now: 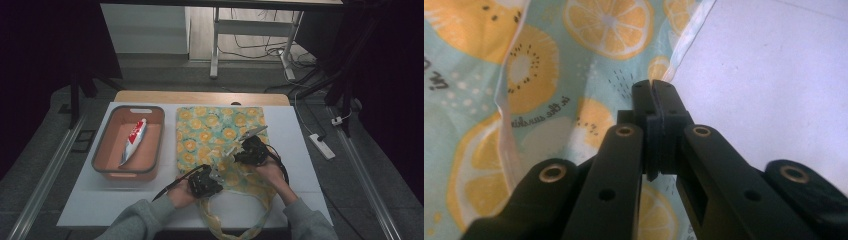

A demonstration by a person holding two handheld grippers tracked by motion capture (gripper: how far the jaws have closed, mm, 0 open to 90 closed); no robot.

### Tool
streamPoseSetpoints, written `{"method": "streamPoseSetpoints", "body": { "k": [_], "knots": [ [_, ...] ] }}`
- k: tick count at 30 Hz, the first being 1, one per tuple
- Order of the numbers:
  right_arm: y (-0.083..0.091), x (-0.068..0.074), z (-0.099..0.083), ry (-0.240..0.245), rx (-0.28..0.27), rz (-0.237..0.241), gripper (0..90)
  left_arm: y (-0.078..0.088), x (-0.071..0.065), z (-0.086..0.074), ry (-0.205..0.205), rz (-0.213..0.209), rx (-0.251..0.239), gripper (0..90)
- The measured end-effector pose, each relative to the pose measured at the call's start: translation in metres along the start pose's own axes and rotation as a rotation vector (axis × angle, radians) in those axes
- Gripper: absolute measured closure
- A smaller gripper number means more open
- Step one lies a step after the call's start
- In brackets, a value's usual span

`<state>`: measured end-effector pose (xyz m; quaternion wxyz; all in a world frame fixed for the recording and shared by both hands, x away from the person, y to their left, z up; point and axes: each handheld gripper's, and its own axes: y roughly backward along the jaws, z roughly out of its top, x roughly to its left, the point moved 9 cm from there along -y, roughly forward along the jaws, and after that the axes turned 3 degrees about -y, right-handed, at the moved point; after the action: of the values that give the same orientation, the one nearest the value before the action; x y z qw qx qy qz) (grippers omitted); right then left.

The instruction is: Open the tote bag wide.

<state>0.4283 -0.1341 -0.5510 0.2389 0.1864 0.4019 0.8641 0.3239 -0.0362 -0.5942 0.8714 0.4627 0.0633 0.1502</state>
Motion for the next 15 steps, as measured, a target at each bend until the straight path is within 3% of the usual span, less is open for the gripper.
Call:
{"method": "streamPoseSetpoints", "body": {
  "k": [3, 7, 12, 13, 15],
  "knots": [
    [0.004, -0.002, 0.002, -0.003, -0.015, -0.001, 88.4, 0.006, -0.002, -0.002, -0.016, -0.027, -0.005, 89.2],
    [0.011, -0.005, 0.005, -0.01, -0.031, -0.006, 88.4, 0.034, -0.006, -0.003, 0.006, -0.083, -0.091, 89.2],
    [0.035, -0.02, 0.022, -0.028, -0.095, -0.045, 88.6, 0.076, -0.007, -0.012, -0.004, -0.106, -0.193, 89.3],
    [0.035, -0.02, 0.022, -0.028, -0.095, -0.045, 88.6, 0.076, -0.007, -0.012, -0.004, -0.106, -0.193, 89.3],
    [0.045, -0.037, 0.034, -0.069, -0.129, -0.075, 88.7, 0.086, -0.006, -0.015, -0.003, -0.114, -0.221, 89.2]
  ]
}}
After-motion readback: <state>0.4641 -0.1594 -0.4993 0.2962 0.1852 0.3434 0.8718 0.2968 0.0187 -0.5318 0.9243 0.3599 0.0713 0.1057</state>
